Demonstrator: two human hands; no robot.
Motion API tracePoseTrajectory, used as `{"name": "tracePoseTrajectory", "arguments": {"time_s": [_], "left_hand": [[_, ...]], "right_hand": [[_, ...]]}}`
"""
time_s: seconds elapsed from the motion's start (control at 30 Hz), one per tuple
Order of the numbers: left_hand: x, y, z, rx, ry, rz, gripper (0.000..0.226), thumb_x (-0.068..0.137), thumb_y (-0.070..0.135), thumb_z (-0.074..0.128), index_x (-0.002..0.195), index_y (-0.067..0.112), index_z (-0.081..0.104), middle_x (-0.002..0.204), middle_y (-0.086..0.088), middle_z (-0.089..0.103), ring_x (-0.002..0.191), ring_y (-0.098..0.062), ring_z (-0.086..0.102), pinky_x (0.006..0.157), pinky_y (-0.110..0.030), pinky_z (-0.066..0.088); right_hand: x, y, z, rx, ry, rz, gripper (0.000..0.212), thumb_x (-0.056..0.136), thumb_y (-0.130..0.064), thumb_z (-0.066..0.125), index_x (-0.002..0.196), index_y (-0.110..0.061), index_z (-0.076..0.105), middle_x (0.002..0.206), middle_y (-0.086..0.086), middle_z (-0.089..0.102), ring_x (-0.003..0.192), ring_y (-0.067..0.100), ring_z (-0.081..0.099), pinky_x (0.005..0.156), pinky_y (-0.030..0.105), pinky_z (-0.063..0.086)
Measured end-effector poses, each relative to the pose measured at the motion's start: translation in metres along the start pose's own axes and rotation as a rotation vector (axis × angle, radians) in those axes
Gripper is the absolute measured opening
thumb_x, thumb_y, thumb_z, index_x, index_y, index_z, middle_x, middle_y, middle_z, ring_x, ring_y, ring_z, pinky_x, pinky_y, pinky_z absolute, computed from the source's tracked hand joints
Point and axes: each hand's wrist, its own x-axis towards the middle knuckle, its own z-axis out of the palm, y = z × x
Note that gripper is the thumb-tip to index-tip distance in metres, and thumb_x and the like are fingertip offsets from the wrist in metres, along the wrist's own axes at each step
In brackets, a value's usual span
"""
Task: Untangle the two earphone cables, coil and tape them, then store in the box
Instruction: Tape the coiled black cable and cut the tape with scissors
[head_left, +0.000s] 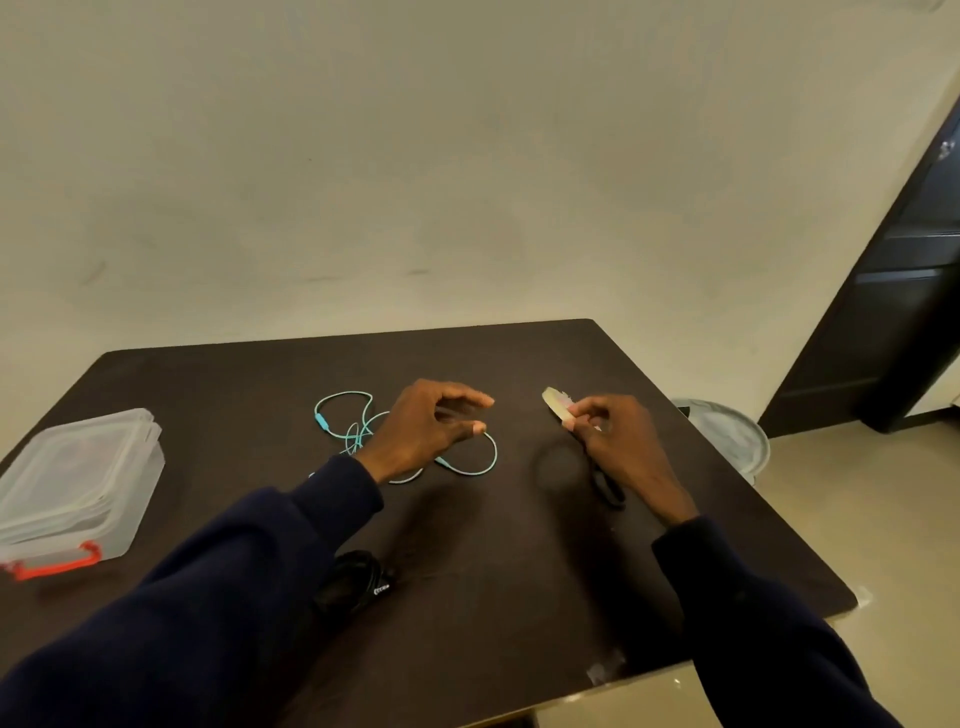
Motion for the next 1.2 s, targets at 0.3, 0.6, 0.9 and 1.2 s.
{"name": "tracePoseTrajectory", "arguments": {"time_s": [0.3,0.6,0.9,1.2], "left_hand": [[-0.039,0.013,-0.030,0.023,0.156,0.143,0.042,0.085,0.018,0.077,0.126,0.025,0.069,0.124,0.010,0.069,0.113,-0.009,0.062,0.093,-0.033,0.056],[-0.110,0.009,-0.082,0.082,0.315,0.138,0.019,0.086,0.025,0.074,0.104,0.023,0.079,0.099,0.014,0.073,0.098,-0.009,0.063,0.079,-0.022,0.052],[-0.152,0.013,-0.112,0.168,0.403,0.218,0.021,0.088,0.033,0.069,0.108,0.031,0.073,0.099,0.016,0.071,0.093,-0.012,0.064,0.077,-0.035,0.057],[-0.167,0.015,-0.116,-0.056,0.463,0.170,0.023,0.083,0.028,0.076,0.103,0.017,0.078,0.097,0.004,0.076,0.092,-0.020,0.069,0.079,-0.036,0.059]], "right_hand": [[-0.038,-0.089,0.010,0.467,-0.342,-0.092,0.014,0.086,-0.010,0.074,0.099,-0.012,0.077,0.090,0.001,0.078,0.087,0.018,0.074,0.081,0.029,0.060],[-0.071,-0.146,0.056,0.701,-0.518,-0.057,0.015,0.085,-0.013,0.075,0.098,-0.006,0.077,0.086,0.009,0.077,0.082,0.014,0.072,0.075,0.022,0.053],[-0.091,-0.177,0.080,0.786,-0.578,-0.094,0.030,0.081,-0.030,0.073,0.092,-0.003,0.079,0.083,0.014,0.075,0.090,0.021,0.069,0.088,0.041,0.050],[-0.099,-0.187,0.075,0.874,-0.595,-0.051,0.020,0.088,-0.013,0.068,0.094,0.004,0.076,0.079,0.016,0.073,0.080,0.016,0.071,0.082,0.030,0.053]]}}
